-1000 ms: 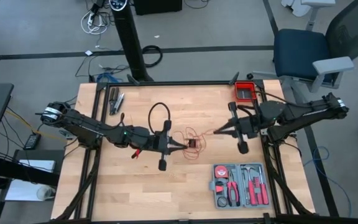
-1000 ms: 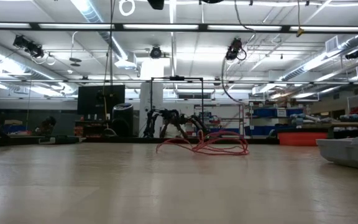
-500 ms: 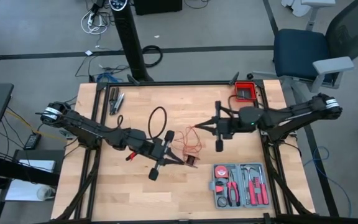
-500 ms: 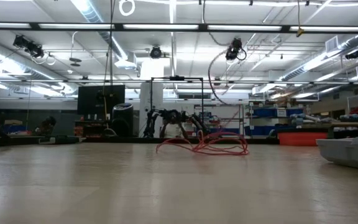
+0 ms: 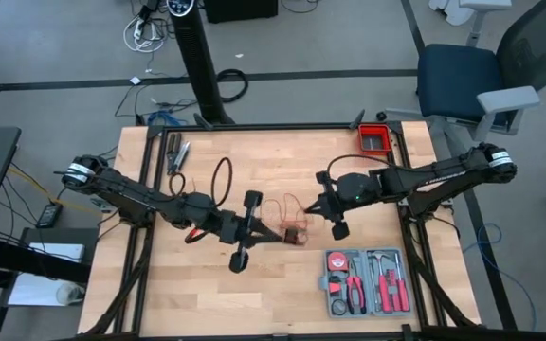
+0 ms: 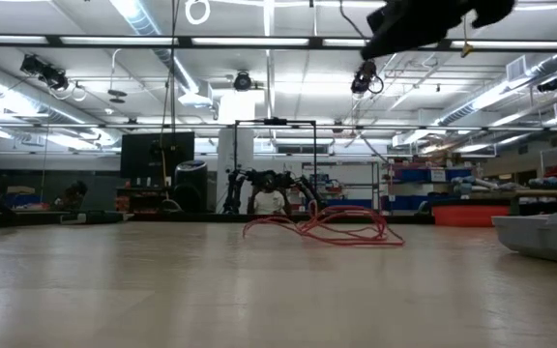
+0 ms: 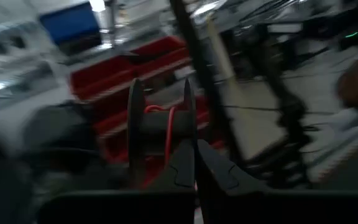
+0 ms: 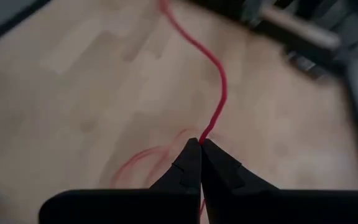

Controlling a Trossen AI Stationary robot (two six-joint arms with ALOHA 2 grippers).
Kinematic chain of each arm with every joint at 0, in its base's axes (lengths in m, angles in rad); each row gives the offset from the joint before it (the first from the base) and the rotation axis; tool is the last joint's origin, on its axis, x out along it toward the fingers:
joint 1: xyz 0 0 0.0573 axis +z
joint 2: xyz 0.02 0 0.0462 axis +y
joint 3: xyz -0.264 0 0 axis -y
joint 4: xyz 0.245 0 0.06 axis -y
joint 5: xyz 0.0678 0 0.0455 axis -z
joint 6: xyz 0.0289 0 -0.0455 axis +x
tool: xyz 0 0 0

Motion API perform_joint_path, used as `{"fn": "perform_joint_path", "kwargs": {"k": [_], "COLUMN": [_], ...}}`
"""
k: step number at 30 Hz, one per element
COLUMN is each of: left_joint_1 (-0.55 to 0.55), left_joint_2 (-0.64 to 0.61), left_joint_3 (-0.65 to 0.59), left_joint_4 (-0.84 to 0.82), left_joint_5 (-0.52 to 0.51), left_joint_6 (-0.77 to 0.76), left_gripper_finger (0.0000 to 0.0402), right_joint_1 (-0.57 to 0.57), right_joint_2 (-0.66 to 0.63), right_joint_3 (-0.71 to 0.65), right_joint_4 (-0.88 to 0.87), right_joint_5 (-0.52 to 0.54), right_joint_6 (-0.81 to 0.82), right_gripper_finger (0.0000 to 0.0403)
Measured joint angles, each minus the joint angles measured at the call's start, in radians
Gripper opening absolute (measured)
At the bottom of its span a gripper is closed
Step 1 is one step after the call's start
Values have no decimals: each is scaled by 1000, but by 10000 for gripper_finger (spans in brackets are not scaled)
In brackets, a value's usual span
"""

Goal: Coil cords
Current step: Uncoil the wire

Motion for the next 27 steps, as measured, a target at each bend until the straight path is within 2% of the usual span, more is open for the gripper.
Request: {"fn": "perform_joint_path", "kwargs": {"k": [6,10,20,24,27], "left_joint_1": [15,34,52,48,48], "left_joint_2": [0,0,0,0,0], "left_joint_3": [0,0,0,0,0], "left_joint_4": [-10,-79,-359,-412,-446], "left_joint_5": [-237,-318,-343,-336,-276], "left_joint_6": [99,126,112,34,-43], "left_gripper_finger": [3,3,3,3,3], "right_joint_1": [7,32,104,115,115], "right_joint_2": [-76,-141,-331,-379,-390], "right_joint_3": [0,0,0,0,0], "right_joint_4": [-161,-170,-47,36,101], "right_joint_5": [-163,-267,-380,-414,-402], "right_joint_6": [135,171,92,22,-31], "right_gripper_finger": [0,0,0,0,0]}}
